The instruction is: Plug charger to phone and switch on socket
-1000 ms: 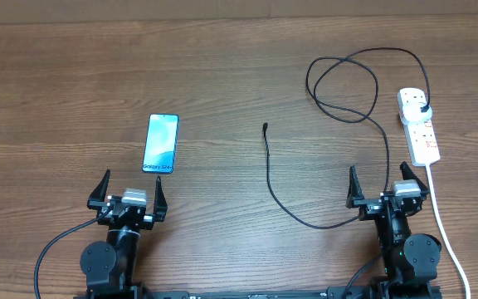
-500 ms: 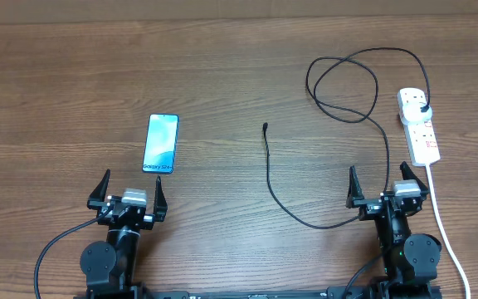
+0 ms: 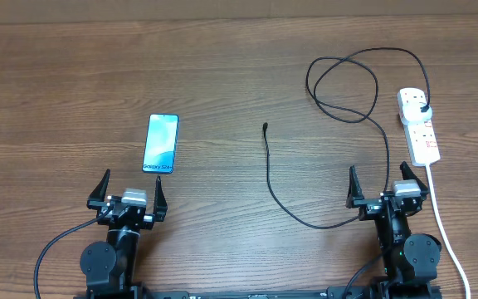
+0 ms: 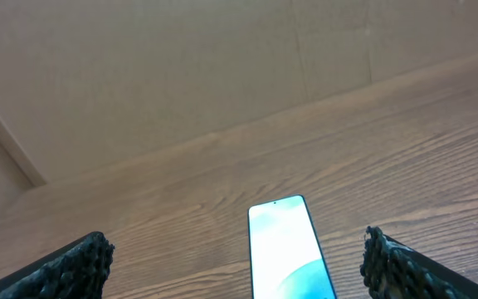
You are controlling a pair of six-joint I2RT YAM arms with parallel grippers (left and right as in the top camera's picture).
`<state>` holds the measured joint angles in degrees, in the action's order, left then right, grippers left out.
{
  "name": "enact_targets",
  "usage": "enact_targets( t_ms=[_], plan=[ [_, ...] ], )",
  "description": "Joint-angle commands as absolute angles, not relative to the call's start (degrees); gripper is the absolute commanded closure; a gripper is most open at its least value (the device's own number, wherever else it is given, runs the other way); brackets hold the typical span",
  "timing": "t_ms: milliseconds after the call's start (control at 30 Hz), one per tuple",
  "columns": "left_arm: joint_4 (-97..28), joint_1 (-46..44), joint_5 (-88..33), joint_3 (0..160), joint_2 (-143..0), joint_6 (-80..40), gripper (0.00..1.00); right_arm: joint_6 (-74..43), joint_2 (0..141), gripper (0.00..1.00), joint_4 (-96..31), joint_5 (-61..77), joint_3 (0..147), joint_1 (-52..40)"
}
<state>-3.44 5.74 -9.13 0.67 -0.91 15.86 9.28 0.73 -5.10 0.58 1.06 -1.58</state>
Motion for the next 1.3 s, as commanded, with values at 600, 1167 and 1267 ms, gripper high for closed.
enact_targets(
  t_ms=[600,1167,1267],
  plan=[
    [-4.3,6.0,-15.6,19.8,-17.4,11.7,0.0,9.5,0.2,0.0,-4.8,0.1,0.4,-1.9],
    [-43.7,5.0,-22.4,74.9,-77.1,11.6,0.0,9.5,0.2,0.0,-4.8,0.1,0.4,-1.9],
    [-52.7,3.9,-22.4,83.5,-86.9,11.6,0.01,9.5,0.2,0.0,-4.8,0.1,0.4,-1.9]
  ],
)
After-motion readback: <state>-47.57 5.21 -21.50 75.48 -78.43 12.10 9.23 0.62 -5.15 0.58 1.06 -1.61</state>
